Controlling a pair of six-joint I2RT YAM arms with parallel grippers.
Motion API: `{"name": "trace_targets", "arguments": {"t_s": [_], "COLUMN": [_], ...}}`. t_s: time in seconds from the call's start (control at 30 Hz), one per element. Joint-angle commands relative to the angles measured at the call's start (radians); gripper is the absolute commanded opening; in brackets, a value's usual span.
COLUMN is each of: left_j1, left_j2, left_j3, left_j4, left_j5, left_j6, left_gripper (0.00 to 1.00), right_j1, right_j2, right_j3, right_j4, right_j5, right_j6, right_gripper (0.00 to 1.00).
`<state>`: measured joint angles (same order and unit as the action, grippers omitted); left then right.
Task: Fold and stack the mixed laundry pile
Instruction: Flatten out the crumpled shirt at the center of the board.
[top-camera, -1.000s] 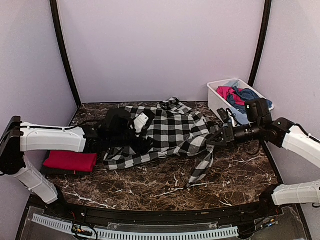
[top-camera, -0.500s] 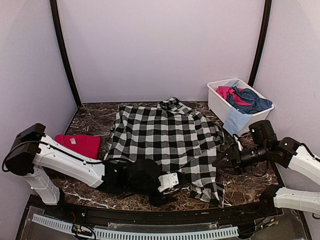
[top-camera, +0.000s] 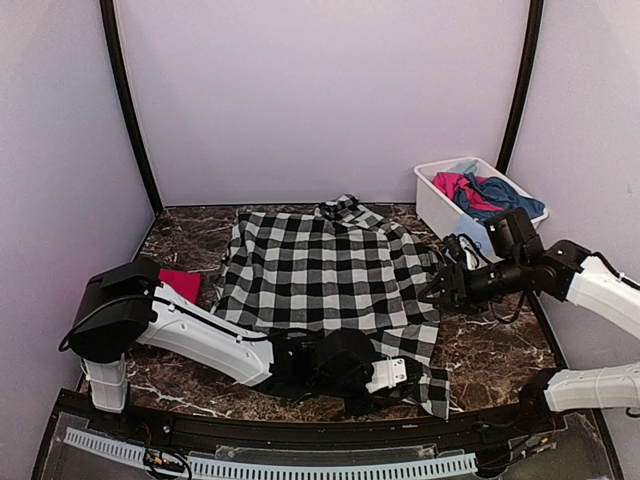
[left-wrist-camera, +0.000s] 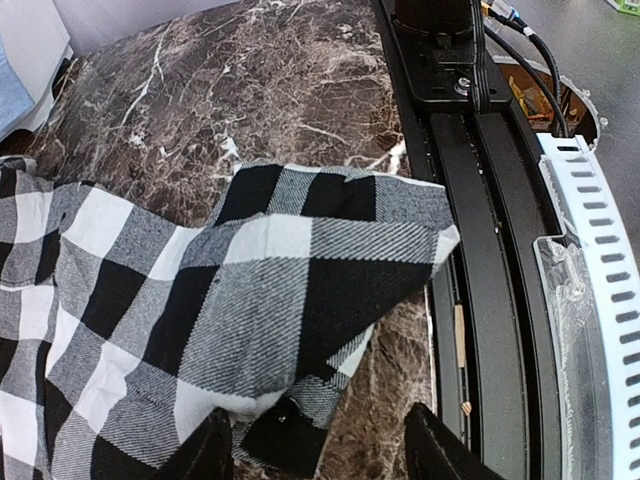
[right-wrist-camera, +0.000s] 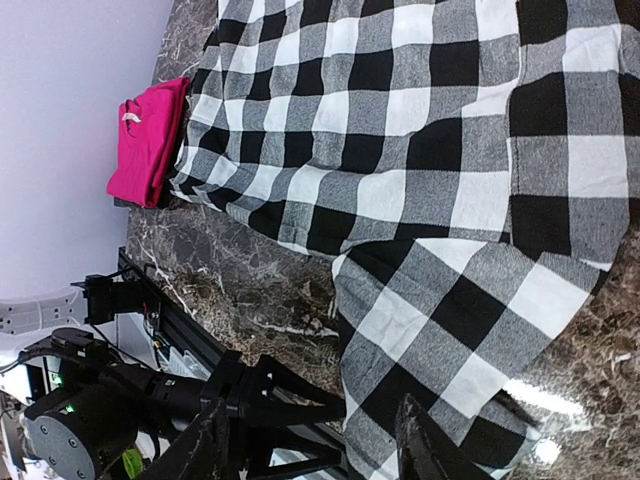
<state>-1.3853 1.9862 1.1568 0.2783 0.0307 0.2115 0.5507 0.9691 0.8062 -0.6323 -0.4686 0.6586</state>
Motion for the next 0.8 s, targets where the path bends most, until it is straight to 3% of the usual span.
{"name": "trace_targets", "arguments": {"t_s": [0.0,0.3,0.5,0.67,0.77], "left_j1": [0.004,0.005,0.013,0.031,0.041], "left_j2": [0.023,-0.059,-0.003,0.062,0.082], "left_j3": [0.002,-0.142,-0.115,-0.066,-0.05], "left_j4": [-0.007,0.047,0.069,0.082,0.081], "left_j5": [0.02,0.025,0.011,0.005,0.008], "left_j6": [0.003,-0.076,-0.079,-0.097,-0.097], "left_gripper": [0.54,0.5,0.5,0.59,0.59], "right_j1": [0.0,-0.001,-0.003,-0.008,-0.011], "right_j2": [0.05,0.11,0.176,0.221,0.244], "right_j3": [0.067,0.044,0.018,0.04,0.057], "right_j4": [0.038,0.103,0.168,0.18,0.18], "right_j5": [0.051,0.035,0.023,0.027,0.025], "right_j6": [-0.075,-0.091,-0.104,-0.124,-0.14], "right_gripper": [0.53,0.52,0.51,0.5,0.5]}}
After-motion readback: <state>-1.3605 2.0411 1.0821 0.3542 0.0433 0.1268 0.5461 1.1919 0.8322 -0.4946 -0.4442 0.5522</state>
